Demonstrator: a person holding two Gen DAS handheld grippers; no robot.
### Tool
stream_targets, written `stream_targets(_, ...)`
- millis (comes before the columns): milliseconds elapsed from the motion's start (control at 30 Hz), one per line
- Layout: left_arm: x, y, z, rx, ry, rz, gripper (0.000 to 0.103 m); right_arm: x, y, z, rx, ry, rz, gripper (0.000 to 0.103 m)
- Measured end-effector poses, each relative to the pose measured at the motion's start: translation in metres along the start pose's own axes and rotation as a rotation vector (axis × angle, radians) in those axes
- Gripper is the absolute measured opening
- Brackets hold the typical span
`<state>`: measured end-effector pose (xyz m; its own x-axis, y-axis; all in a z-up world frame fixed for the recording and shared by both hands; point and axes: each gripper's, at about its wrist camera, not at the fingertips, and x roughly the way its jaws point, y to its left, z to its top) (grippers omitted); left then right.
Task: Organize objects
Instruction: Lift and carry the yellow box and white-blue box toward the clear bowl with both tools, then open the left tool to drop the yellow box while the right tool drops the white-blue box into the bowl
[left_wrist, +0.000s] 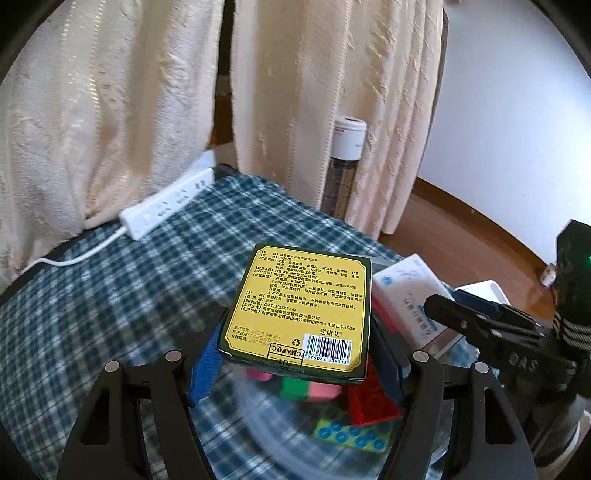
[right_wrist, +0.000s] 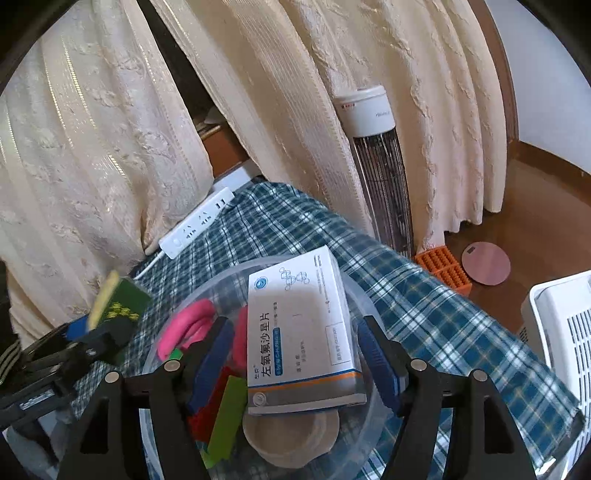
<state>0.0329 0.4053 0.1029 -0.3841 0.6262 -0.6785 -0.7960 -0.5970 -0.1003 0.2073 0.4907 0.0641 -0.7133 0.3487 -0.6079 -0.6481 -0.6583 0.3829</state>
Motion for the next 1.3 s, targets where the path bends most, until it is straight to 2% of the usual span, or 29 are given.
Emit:
stream_targets(100, 0.012, -0.01, 0.001, 0.015, 0.024, -0.016, 0.072, -0.01, -0.002, -0.001, -0.023, -0.035, -0.048, 0.075)
stream_targets(400, 0.041, -0.026, 0.0, 0.04, 0.067, -0.039, 0.072, -0.032, -0.023, -0.008, 0.011, -0.068, -0.087, 0.075)
stream_targets(667, 0.047, -0.028, 0.001, 0.031, 0.075, -0.048, 0.073, -0.038, -0.02, -0.012, -0.007, -0.074, -0.082, 0.075)
stream_targets(833, 0.043, -0.019, 0.0, -0.025, 0.09, -0.078, 0.077, -0.039, -0.019, -0.015, 0.001, -0.066, -0.073, 0.075)
stream_targets(1033, 0.026, -0.02, -0.002, -0.017, 0.077, -0.097, 0.08, -0.043, -0.017, -0.02, 0.008, -0.054, -0.066, 0.075)
stream_targets(1200, 0.007, -0.022, -0.008, 0.005, 0.056, -0.101, 0.081, -0.045, -0.012, -0.026, 0.0, -0.031, -0.055, 0.086)
stream_targets(1300, -0.002, -0.022, -0.014, 0.026, 0.047, -0.053, 0.084, -0.046, -0.006, -0.03, -0.018, -0.015, -0.058, 0.091)
